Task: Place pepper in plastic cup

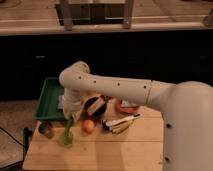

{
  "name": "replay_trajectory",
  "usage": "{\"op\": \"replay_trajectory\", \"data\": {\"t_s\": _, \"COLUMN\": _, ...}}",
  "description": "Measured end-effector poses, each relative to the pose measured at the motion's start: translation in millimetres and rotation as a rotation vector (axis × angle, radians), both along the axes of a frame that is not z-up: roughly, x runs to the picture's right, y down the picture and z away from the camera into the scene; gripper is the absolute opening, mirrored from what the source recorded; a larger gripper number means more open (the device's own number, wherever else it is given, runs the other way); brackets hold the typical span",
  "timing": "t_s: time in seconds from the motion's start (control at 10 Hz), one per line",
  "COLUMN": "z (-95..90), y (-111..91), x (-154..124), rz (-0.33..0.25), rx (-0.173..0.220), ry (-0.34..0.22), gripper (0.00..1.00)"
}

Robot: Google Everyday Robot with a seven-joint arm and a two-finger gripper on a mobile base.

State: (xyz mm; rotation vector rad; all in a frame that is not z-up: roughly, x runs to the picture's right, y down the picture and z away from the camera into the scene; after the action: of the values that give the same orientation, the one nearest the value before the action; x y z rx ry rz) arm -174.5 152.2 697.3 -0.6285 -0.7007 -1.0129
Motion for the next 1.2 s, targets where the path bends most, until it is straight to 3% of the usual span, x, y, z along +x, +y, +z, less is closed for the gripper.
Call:
{"op": "replay_trajectory", "data": {"t_s": 0.8, "z": -0.2, "y": 32.6, "x": -20.6, "rz": -0.066, "rx": -0.024, "ry": -0.012, "gripper": 0.04}}
{"op": "replay_trajectory", "data": {"t_s": 1.0, "z": 2.8, "y": 35.2, "x": -22.4, "rz": -0.070, "rx": -0.023, "ry": -0.008, "gripper": 0.19}}
{"op": "replay_trajectory", "data": {"t_s": 1.2, "z": 6.0, "y": 35.6, "x": -24.3, "rz": -0.072, "rx": -0.023, "ry": -0.005, "gripper": 0.41}}
